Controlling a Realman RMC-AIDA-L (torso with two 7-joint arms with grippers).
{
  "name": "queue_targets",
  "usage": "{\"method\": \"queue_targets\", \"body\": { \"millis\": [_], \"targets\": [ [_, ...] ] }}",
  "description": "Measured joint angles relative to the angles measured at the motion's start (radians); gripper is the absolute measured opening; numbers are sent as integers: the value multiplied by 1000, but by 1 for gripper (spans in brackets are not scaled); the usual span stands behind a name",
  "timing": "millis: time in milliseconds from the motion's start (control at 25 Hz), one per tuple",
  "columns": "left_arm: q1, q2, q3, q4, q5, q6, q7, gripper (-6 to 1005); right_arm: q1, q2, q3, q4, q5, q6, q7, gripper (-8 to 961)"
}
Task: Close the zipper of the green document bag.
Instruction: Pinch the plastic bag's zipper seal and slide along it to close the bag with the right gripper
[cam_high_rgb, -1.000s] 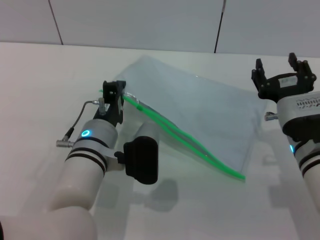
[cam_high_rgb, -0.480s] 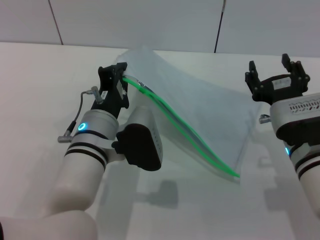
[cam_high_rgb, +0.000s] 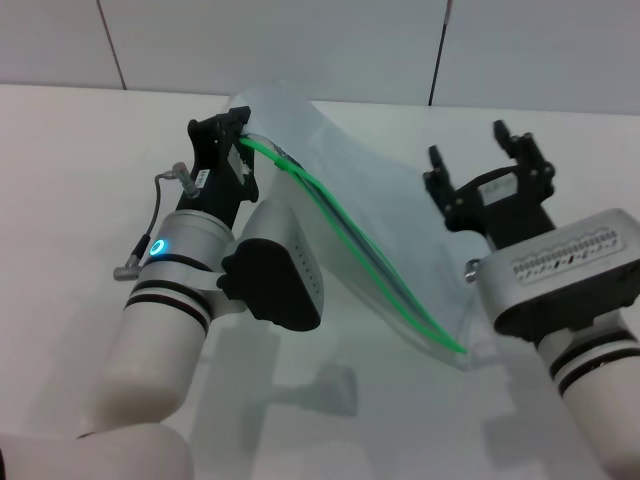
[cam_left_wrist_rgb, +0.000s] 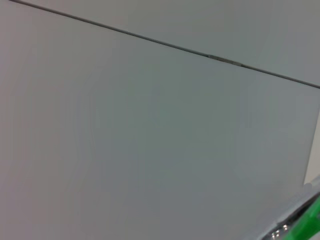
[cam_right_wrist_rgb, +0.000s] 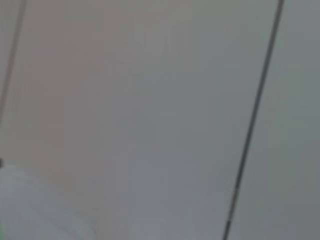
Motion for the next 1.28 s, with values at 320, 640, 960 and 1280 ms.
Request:
{"method": "queue_targets", "body": {
  "millis": [320,640,960,1280],
  "targets": [
    [-1,1,-2,0,1,-2,-6,55,-1,-65,-82,-138,-12,1,-19,725],
    [-4,1,0,-2,4,-3,-1,56,9,-115,-144,-240,-62,-22,-96,725],
    [-6,1,1,-2,30,-3,3,56,29,-117,-145,-242,-103,-55,-95,724],
    [-6,-2,1,-1,77,2,9,57,43,-117,-145,-238,-104,-63,-98,725]
  ]
}}
